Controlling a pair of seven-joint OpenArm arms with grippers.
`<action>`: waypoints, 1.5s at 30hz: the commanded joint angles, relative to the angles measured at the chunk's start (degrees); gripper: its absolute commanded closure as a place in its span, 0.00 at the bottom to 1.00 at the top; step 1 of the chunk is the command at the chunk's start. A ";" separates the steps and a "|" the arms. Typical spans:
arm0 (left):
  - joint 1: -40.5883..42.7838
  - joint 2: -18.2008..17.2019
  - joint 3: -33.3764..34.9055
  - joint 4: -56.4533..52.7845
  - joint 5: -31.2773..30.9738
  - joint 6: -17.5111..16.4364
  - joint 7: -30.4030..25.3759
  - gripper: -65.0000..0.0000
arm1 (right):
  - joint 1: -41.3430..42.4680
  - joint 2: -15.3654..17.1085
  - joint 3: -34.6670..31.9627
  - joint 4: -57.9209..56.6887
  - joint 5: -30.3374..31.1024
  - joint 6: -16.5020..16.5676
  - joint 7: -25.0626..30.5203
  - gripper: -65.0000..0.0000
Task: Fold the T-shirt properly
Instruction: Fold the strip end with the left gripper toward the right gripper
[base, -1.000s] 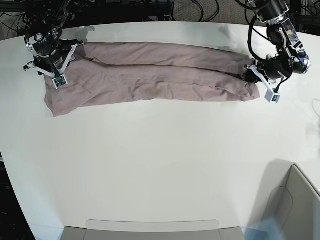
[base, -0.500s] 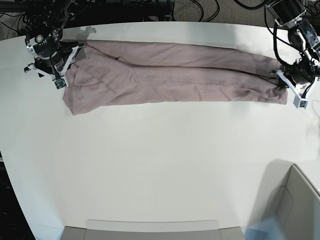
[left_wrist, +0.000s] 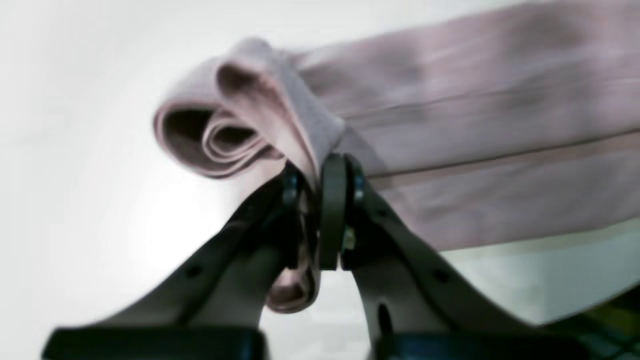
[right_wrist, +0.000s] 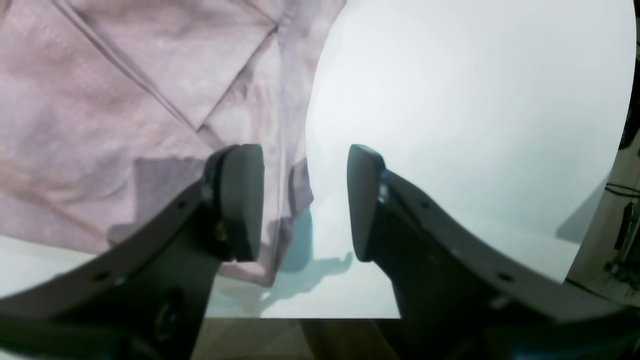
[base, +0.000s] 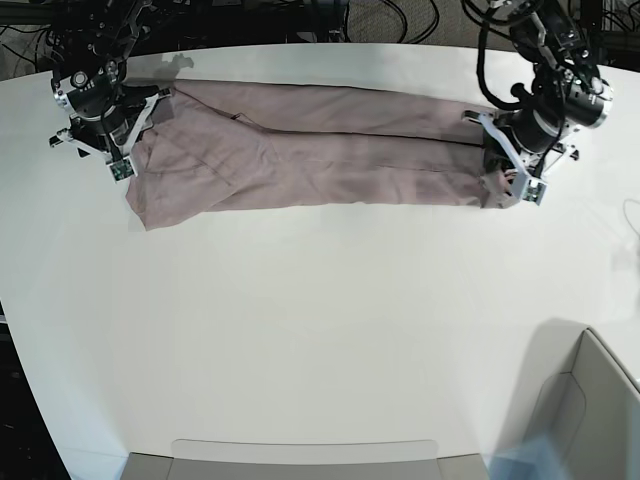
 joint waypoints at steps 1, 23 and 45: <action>-0.03 0.28 0.70 0.61 -0.01 -0.06 0.30 1.00 | 0.25 0.38 -0.08 0.89 0.09 0.65 0.46 0.58; -2.23 7.05 28.57 -3.17 -0.10 6.05 -2.03 1.00 | 0.25 0.38 -0.08 0.89 0.09 0.65 0.46 0.58; -2.58 7.67 28.83 -6.86 -0.27 6.05 -4.84 1.00 | 0.16 -0.85 -0.17 0.89 0.09 0.65 0.46 0.58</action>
